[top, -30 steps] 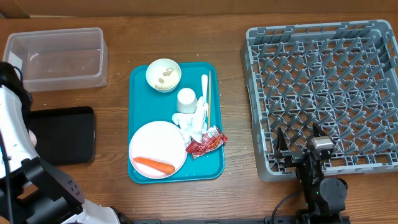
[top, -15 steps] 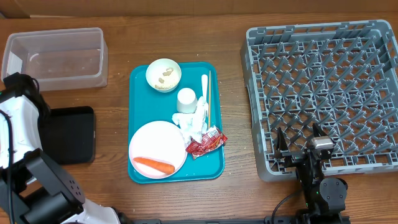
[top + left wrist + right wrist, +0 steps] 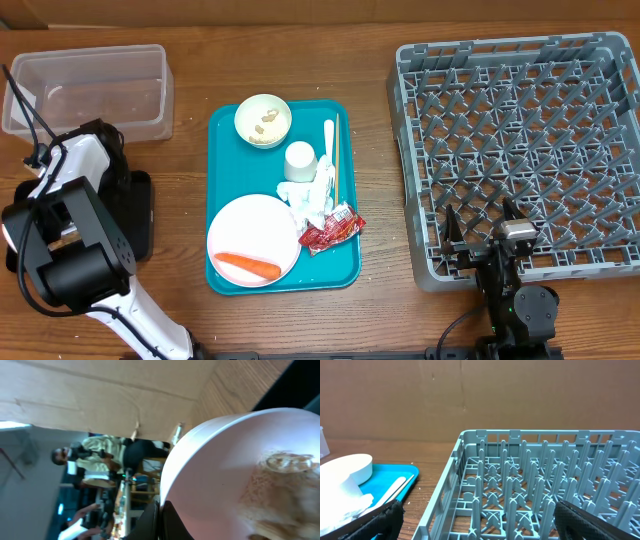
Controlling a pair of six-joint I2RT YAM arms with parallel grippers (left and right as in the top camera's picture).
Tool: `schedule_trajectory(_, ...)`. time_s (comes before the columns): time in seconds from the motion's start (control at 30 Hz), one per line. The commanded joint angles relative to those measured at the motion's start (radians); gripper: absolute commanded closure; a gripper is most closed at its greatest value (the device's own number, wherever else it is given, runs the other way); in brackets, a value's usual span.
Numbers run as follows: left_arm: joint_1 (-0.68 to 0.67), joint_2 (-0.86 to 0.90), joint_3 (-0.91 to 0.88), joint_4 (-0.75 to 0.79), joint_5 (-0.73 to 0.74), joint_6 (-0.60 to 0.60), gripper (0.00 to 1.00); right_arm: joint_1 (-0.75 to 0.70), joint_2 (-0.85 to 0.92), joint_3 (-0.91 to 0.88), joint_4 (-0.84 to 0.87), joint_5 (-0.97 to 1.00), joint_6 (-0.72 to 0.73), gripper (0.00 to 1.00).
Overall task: Sort waste into correct bins and load items into the dishwasher rack
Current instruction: 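Lift the bowl over the black tray and tip it to dump shells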
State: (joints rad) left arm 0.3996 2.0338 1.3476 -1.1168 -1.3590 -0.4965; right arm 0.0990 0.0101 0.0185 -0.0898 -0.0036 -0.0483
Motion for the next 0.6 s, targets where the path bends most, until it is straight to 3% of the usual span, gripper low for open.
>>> schedule_trajectory(0.0,-0.001,0.010,0.000,0.009,-0.151,0.059,0.96,-0.001,-0.007,-0.010,0.005,-0.006,-0.001,0.00)
schedule_trajectory(0.1,-0.002,0.010,0.000,0.049,-0.161,0.108,0.96,-0.001,-0.007,-0.010,0.005,-0.006,-0.001,0.00)
schedule_trajectory(0.3,-0.011,0.010,0.000,0.232,-0.204,0.366,0.96,-0.001,-0.007,-0.010,0.005,-0.006,-0.001,0.00)
schedule_trajectory(0.43,-0.014,0.010,0.000,0.259,-0.204,0.428,0.96,-0.001,-0.007,-0.010,0.005,-0.006,-0.001,0.00)
schedule_trajectory(0.57,-0.014,0.010,0.000,0.320,-0.204,0.594,0.96,-0.001,-0.007,-0.010,0.005,-0.006,-0.001,0.00)
